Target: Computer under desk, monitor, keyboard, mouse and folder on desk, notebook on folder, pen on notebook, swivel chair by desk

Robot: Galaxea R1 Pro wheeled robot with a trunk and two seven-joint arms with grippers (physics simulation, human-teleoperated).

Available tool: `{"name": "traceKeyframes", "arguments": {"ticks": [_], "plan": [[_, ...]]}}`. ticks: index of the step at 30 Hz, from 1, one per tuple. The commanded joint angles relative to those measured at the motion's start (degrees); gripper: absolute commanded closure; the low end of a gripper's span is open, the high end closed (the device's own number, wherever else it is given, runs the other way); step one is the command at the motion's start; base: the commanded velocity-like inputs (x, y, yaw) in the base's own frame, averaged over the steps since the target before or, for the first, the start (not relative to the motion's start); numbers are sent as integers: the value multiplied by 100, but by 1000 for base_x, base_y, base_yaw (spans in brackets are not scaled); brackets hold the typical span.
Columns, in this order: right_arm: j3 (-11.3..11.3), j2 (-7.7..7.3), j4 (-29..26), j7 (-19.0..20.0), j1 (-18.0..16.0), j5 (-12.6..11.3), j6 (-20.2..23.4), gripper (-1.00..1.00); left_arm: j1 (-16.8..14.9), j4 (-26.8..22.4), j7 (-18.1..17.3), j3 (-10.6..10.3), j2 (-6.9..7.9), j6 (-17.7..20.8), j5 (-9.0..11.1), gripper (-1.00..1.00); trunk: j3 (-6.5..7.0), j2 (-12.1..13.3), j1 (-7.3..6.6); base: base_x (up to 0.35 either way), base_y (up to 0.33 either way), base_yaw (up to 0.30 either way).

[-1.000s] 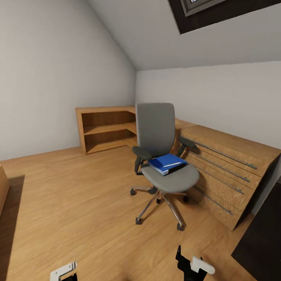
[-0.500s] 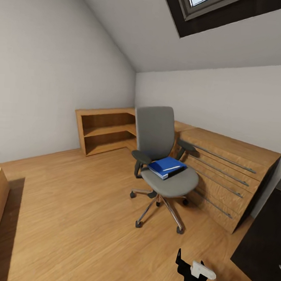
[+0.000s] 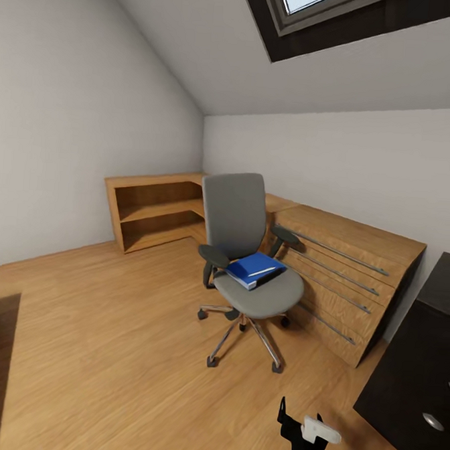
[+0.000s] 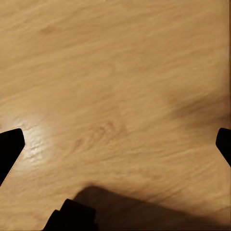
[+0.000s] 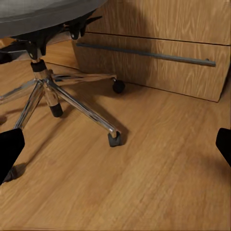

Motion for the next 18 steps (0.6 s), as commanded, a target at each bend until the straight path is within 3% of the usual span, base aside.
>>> {"name": "traceKeyframes", "arguments": {"ticks": [1, 6, 7, 13, 18], "plan": [[26, 3, 2, -11, -3, 39, -15, -100, -1, -6, 46, -66, 4, 3, 17, -100, 5, 39, -24, 0, 0, -29], [73, 11, 19, -20, -2, 324, -3, -100, -2, 32, 45, -127, 2, 4, -145, -100, 73, 240, -133, 0, 0, -15], [92, 22, 80, -22, -3, 394, 1, -100, -2, 109, 41, -142, 0, -1, -281, -100, 90, 280, -155, 0, 0, -3], [95, 20, 127, -31, -3, 436, 4, -100, -2, 174, 44, -145, -32, -34, -741, -100, 196, 520, -287, 0, 0, -1], [94, 20, 134, -32, -3, 438, 4, -100, -2, 183, 45, -144, -40, -51, -820, -100, 286, 721, -397, 0, 0, -2]]}}
